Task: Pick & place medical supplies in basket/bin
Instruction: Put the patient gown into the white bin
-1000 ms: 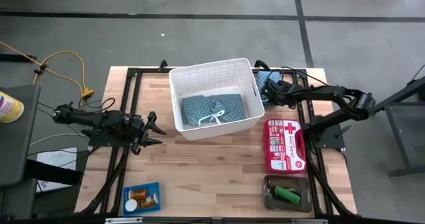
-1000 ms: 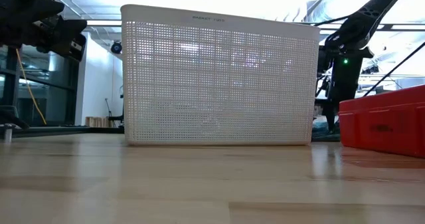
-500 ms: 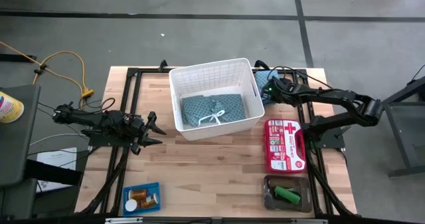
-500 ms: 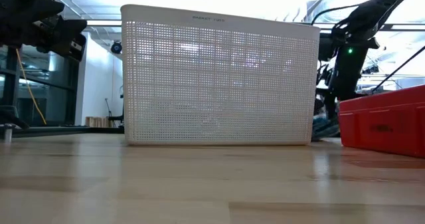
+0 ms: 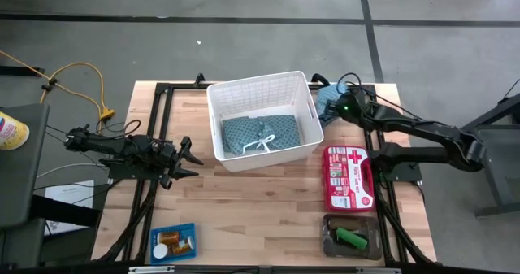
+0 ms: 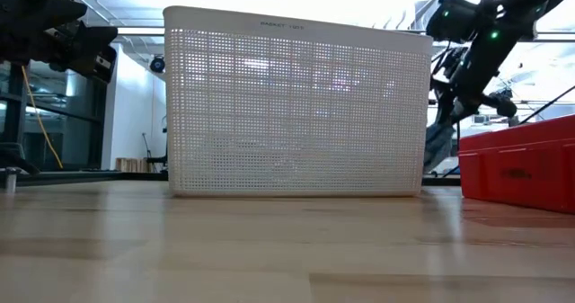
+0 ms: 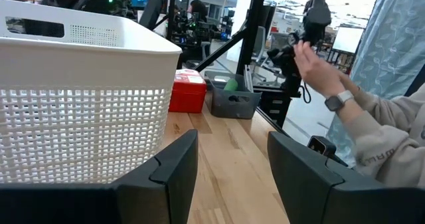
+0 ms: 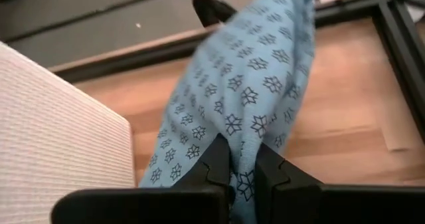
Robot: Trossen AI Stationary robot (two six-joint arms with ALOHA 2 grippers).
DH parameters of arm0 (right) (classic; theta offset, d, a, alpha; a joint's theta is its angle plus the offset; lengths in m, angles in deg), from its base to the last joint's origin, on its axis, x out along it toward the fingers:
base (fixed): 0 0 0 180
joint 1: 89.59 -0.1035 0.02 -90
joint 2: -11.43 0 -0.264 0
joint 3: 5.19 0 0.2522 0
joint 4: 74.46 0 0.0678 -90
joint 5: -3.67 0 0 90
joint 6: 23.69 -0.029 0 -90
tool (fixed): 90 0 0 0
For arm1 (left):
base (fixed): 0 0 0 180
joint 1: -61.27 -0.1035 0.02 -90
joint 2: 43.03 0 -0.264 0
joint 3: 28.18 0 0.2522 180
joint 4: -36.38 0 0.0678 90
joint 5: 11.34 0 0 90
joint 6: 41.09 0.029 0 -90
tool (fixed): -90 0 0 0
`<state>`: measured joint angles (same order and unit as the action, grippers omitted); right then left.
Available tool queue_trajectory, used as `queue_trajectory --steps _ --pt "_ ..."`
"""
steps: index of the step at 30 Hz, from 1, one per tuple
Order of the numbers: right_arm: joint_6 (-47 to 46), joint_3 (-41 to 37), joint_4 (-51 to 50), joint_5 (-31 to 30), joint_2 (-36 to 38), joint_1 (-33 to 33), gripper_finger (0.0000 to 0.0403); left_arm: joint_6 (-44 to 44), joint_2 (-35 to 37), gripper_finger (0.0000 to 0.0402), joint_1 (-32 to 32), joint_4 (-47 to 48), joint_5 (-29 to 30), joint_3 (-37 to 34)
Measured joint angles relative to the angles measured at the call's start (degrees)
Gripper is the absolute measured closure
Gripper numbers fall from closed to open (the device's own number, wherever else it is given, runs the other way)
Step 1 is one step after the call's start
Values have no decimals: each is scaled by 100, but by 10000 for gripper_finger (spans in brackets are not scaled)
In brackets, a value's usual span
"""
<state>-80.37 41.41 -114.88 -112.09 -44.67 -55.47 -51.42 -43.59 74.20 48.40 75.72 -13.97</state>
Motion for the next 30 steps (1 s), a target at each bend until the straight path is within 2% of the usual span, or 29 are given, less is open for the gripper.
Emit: queue_trajectory --steps 18,30 --pt "648 7 113 -1235 1006 -619 392 0 0 226 0 2 0 0" --pt "2094 9 1792 -1585 1335 -651 392 0 -2 226 1 1 0 0"
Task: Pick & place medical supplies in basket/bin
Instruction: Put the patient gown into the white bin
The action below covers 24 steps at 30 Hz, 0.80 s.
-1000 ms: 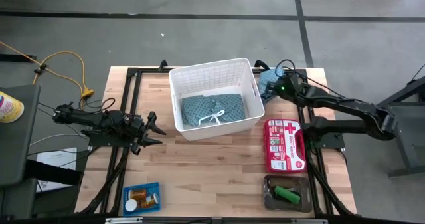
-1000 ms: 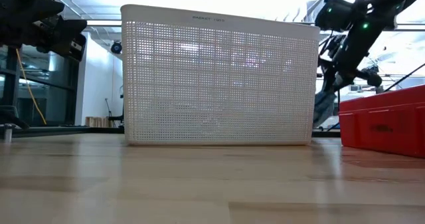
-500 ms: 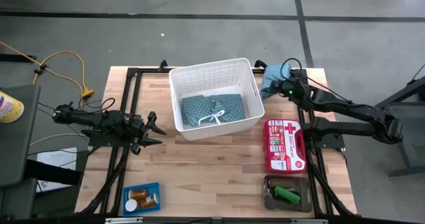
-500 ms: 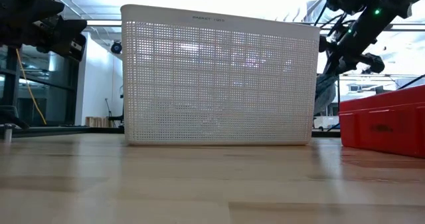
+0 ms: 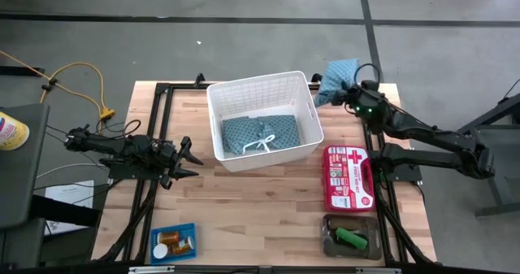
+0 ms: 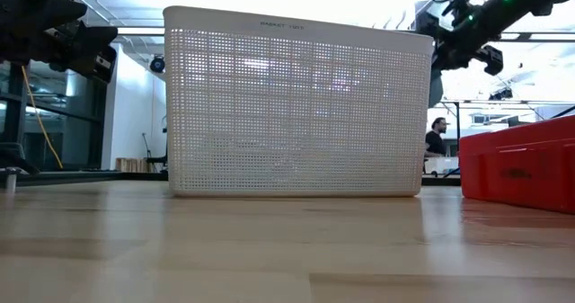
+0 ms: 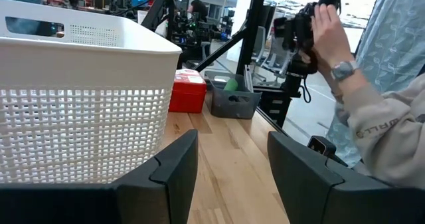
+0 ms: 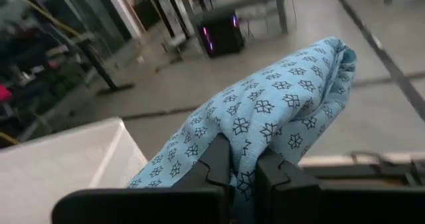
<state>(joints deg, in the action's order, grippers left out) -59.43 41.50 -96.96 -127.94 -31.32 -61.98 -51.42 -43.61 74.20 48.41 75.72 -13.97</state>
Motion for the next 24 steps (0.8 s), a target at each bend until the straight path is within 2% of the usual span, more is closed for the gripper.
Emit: queue_trajectory --steps 5,15,24 --pt "666 2 871 -207 1 1 392 0 2 226 -1 -1 0 0" --pt "1530 2 2355 -29 -1 1 392 0 1 226 1 -1 0 0" --pt "1625 2 2621 375 -41 3 392 1 1 226 1 1 0 0"
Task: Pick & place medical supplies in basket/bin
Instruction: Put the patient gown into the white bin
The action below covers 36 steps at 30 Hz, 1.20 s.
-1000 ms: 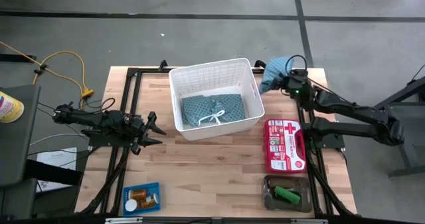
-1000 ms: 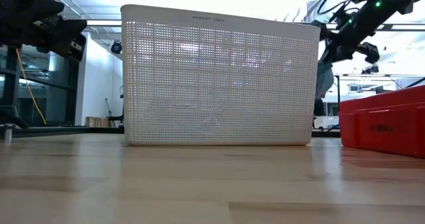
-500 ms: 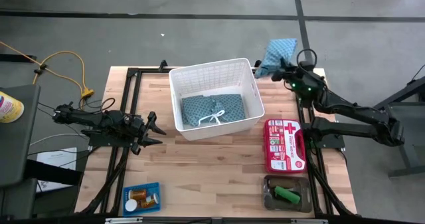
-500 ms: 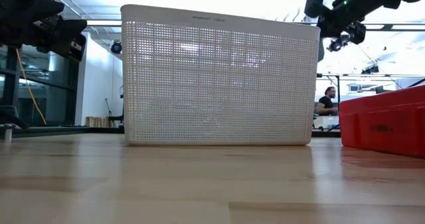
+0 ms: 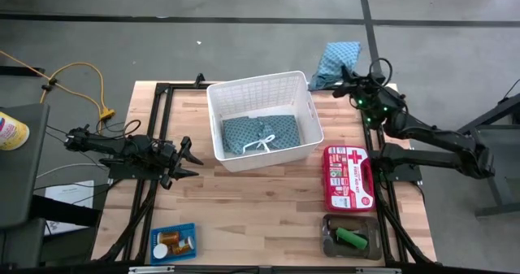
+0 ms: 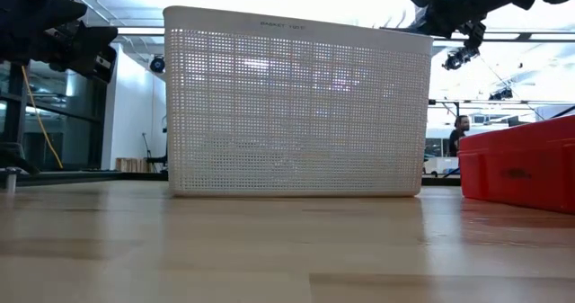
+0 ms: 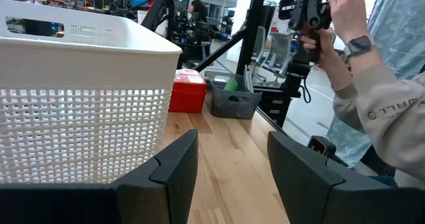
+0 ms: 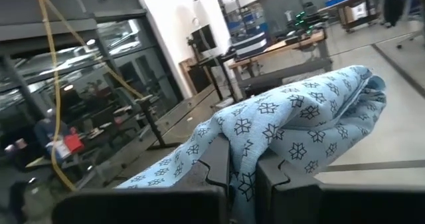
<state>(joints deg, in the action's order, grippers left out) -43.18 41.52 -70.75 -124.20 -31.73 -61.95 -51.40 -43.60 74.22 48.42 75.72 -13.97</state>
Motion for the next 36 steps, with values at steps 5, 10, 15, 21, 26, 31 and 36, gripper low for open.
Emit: queue_trajectory --steps 5,10,15,21,26,31,36 --pt "3 0 266 496 -153 0 392 -1 -1 226 0 -2 0 0" --pt "24 0 703 1031 -470 -78 392 -1 -1 226 -1 -2 0 0" --pt "190 8 1265 1107 -830 -323 392 -1 1 226 -2 -2 0 0" --pt "329 435 1287 1101 -1320 -726 392 -1 1 226 0 -2 0 0" --pt "472 864 1279 1106 -1843 -1077 392 -1 -1 226 -1 0 0 0" --pt "482 1211 1275 1106 -2364 -1384 392 -1 -1 226 -2 -1 0 0" --pt "485 1580 1271 1106 -2831 -1718 392 -1 -1 226 -1 -1 1 0"
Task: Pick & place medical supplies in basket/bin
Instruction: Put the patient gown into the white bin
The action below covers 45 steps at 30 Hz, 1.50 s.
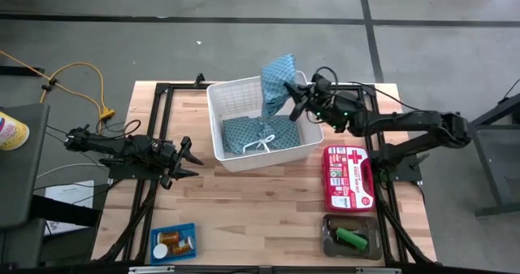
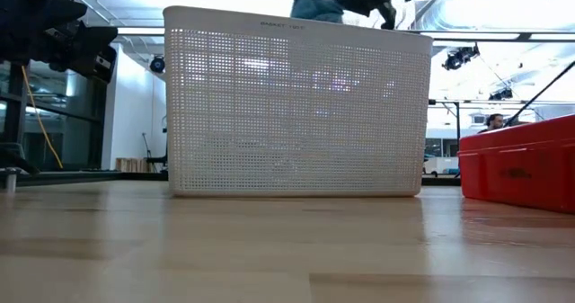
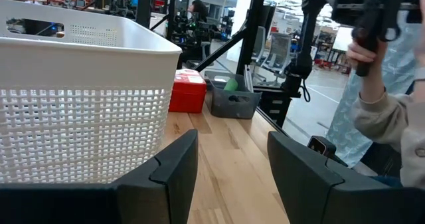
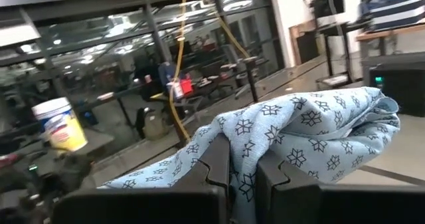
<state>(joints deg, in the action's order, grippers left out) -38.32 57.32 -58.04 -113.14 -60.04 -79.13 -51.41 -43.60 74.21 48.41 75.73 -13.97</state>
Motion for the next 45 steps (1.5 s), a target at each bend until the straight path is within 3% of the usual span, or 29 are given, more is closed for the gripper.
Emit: queue_trajectory --steps 9,17,45 --pt "79 442 11 55 -703 -533 392 1 1 226 -1 0 -1 0" --pt "-757 440 -408 -18 -1158 -625 392 -1 1 226 -1 -1 -1 0" --pt "-1009 436 -633 -9 -1179 -632 392 -1 1 226 -1 -1 -1 0"
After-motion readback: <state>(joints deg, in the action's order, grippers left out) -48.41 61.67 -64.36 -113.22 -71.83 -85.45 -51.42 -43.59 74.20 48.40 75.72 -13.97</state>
